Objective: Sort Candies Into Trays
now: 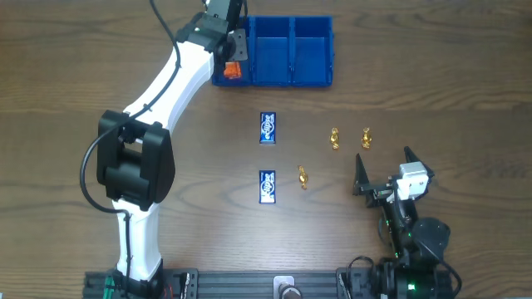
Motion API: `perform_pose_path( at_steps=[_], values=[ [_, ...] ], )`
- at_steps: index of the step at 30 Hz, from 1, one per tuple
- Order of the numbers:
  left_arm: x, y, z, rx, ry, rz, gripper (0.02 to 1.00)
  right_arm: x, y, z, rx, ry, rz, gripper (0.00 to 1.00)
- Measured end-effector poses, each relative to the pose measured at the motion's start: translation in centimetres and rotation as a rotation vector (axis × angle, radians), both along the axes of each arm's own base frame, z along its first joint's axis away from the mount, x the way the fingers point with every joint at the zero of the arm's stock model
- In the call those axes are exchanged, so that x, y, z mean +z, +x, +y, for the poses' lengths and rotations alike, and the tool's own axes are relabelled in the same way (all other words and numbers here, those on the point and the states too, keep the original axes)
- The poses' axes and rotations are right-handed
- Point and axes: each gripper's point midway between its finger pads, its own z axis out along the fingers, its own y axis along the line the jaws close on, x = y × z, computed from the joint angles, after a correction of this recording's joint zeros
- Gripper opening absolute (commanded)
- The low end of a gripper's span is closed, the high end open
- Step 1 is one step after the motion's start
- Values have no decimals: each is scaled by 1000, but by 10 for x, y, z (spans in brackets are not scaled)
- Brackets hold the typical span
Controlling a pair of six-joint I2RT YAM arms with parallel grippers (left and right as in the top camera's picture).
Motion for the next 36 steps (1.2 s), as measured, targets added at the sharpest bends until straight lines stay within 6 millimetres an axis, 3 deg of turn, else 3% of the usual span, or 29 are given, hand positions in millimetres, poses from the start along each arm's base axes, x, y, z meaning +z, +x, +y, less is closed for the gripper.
perform_pose_path(
  at_steps=[3,5,6,8,9,10,11,12,13,14,16,18,20,23,32,34,36],
  values=[
    [-1,-7,2,-8,11,29,1000,0,0,0,0,0,0,998],
    [19,-13,6,-2,9,-2,1000,0,0,0,0,0,0,998],
    [47,-21,11,6,-4,-65,1000,0,0,0,0,0,0,998],
    [133,-41,24,16,-55,-282,1000,0,0,0,0,0,0,1000],
    [196,-63,34,19,-93,-445,1000,0,0,0,0,0,0,998],
    [246,-88,45,22,-123,-572,1000,0,0,0,0,0,-1,998],
    [301,-126,61,26,-160,-727,1000,0,0,0,0,0,-1,998],
    [338,-165,77,29,-182,-849,1000,0,0,0,0,0,-1,998],
    [350,-197,91,31,-186,-918,1000,0,0,0,-1,0,-1,998],
    [349,-227,106,33,-180,-970,1000,0,0,0,-1,0,0,1000],
    [325,-257,126,41,-143,-1005,1000,0,0,0,-1,0,0,998],
    [261,-268,147,54,-54,-951,998,0,0,0,0,0,-1,998],
    [214,-278,163,68,7,-920,1000,0,0,0,-1,-1,-1,998],
    [174,-296,176,85,52,-941,998,0,0,0,0,0,-1,998],
    [61,-293,173,48,55,-865,998,0,0,0,0,0,-1,998],
    [45,-291,173,43,58,-839,998,0,0,0,0,0,-1,998],
    [45,-291,173,40,59,-840,998,0,0,0,0,0,-1,998]
  ],
)
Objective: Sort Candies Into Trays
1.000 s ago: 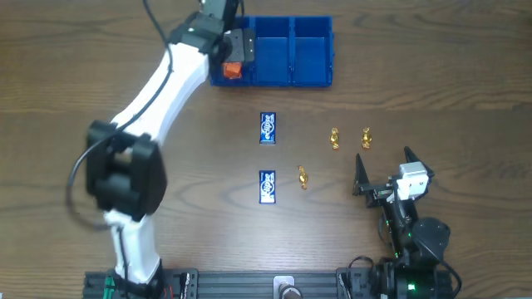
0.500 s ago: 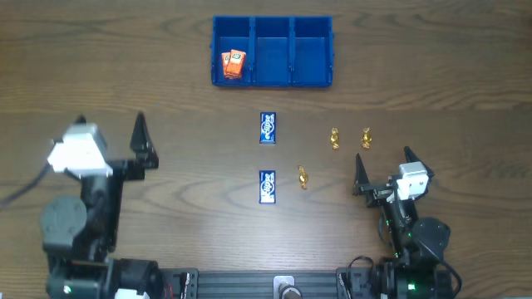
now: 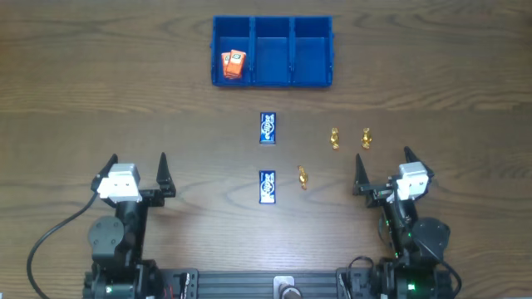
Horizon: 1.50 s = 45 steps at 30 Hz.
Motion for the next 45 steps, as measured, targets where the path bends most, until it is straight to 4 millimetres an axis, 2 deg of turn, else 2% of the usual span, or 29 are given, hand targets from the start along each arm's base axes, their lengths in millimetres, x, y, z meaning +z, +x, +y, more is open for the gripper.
perform_pose_path(
  at_steps=[15,18,20,21,24,25,26,28,29,30,31,34,36,39,40,42,45],
  values=[
    [0,0,-1,-4,0,0,998,0,0,0,0,0,0,998],
    [0,0,-1,-4,0,0,998,10,0,0,0,-3,-41,996],
    [0,0,-1,-4,0,0,998,20,0,1,8,23,-79,998],
    [0,0,-1,-4,0,0,998,29,0,4,25,94,-101,1000],
    [0,0,-1,-7,0,-1,998,39,-2,22,127,224,6,998],
    [1,0,-1,-7,1,-4,998,51,1,32,175,260,131,998],
    [1,0,-1,-7,0,-3,998,88,6,42,232,275,163,998],
    [0,0,-2,-10,0,-2,998,123,8,65,316,303,377,998],
    [1,0,-2,-10,0,-5,998,143,17,81,382,294,415,998],
    [1,0,-2,-10,0,-3,998,142,20,95,402,284,538,998],
    [1,0,-1,-9,0,-4,998,134,27,118,446,255,656,998],
    [1,0,-1,-8,0,-3,1000,80,33,164,411,150,964,998],
    [1,0,-1,-9,0,-4,998,24,31,191,362,76,1156,998],
    [1,0,-1,-9,0,-4,998,-49,14,219,258,-37,1360,998],
    [1,0,-1,-9,0,-4,998,-65,6,226,229,-70,1400,998],
    [1,0,-1,-9,0,-4,998,-93,-9,237,179,-113,1470,998],
    [1,0,-1,-9,0,-4,998,-121,-21,241,88,-149,1530,998]
  ],
)
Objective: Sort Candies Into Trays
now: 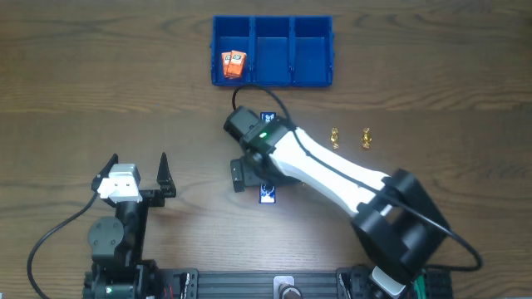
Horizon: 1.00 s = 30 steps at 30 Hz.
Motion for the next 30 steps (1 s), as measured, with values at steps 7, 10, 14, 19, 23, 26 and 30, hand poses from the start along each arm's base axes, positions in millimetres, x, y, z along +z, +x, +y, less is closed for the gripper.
perform_pose_path(
  at_steps=[7,10,14,19,23,26,30],
  values=[
    [0,0,0,0,0,0,998,-31,-12,-9,-96,-111,62,954],
    [0,0,0,0,0,0,998,-32,-11,-10,-124,-117,60,923],
    [0,0,0,0,0,0,998,-44,-7,-8,-145,-124,59,645],
    [0,0,0,0,0,0,998,-45,-6,-6,-154,-114,57,323],
    [0,0,0,0,0,0,996,-44,-4,-5,-156,-109,52,281],
    [0,0,0,0,0,0,998,-37,7,-4,-158,-103,-14,272],
    [0,0,0,0,0,1,998,49,54,-1,-148,-38,-191,264]
  ],
)
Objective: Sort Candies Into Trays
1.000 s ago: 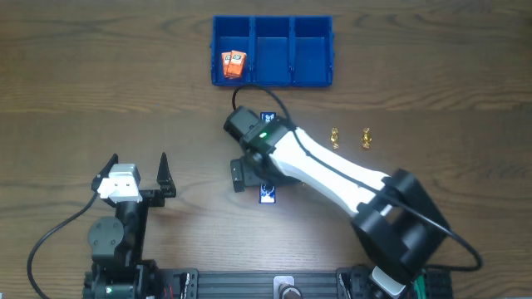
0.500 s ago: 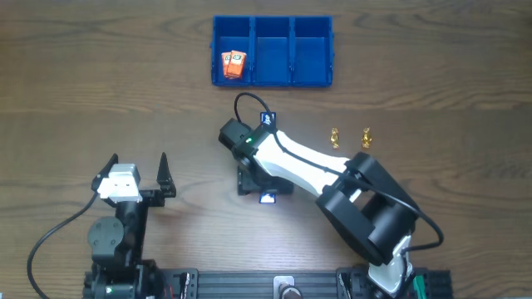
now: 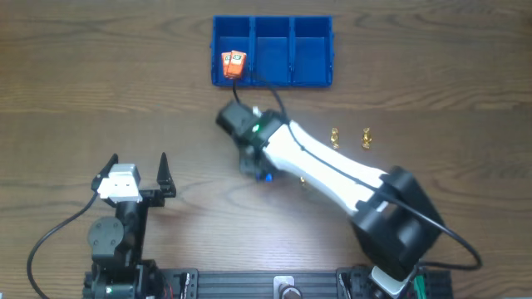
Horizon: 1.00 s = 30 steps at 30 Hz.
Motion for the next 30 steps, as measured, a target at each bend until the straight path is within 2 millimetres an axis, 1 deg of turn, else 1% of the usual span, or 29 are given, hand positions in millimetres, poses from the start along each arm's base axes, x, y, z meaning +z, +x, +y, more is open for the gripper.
perform_pose_path(
  at_steps=[1,2,3,4,5,6,7,8,9,10,11,12,13,14,15,16,17,18,20,21,24,27,28,30],
  values=[
    [0,0,0,0,0,0,998,36,32,5,-5,50,-100,264],
    [0,0,0,0,0,0,998,71,61,5,-14,85,-195,264],
    [0,0,0,0,0,-1,998,112,94,0,-23,116,-311,266],
    [0,0,0,0,0,0,996,137,115,-7,-32,126,-380,266],
    [0,0,0,0,0,-1,998,154,132,-13,-38,126,-430,266],
    [0,0,0,0,-1,-1,996,170,155,-17,-42,124,-493,264],
    [0,0,0,0,0,-1,998,175,195,-22,-50,107,-561,264],
    [0,0,0,0,0,0,998,162,214,-25,-46,79,-564,264],
    [0,0,0,0,-1,0,998,146,231,-25,-45,63,-565,261],
    [0,0,0,0,0,0,998,122,245,-25,-39,42,-548,261],
    [0,0,0,1,0,0,998,95,253,-25,-31,17,-516,261],
    [0,0,0,1,0,0,998,80,258,-26,-28,5,-498,264],
    [0,0,0,1,0,0,998,57,262,-25,-19,-11,-470,264],
    [0,0,0,1,0,0,998,44,265,-24,-14,-18,-457,268],
    [0,0,0,1,0,0,998,34,267,-24,-10,-23,-447,294],
    [0,0,0,1,0,0,998,33,268,-22,-7,-20,-450,305],
    [0,0,0,1,0,0,996,34,270,-22,-7,-17,-457,336],
    [0,0,0,1,0,0,998,36,272,-21,-8,-12,-467,461],
    [0,0,0,1,0,0,998,36,272,-21,-9,-12,-468,667],
    [0,0,0,1,0,0,998,37,272,-20,-5,-11,-472,801],
    [0,0,0,1,0,0,998,37,272,-21,0,-15,-469,812],
    [0,0,0,1,0,0,998,38,261,-26,5,-33,-432,833],
    [0,0,0,1,0,-1,998,57,247,-30,8,-38,-418,838],
    [0,0,0,1,0,0,998,91,209,-37,5,-52,-369,842]
  ],
)
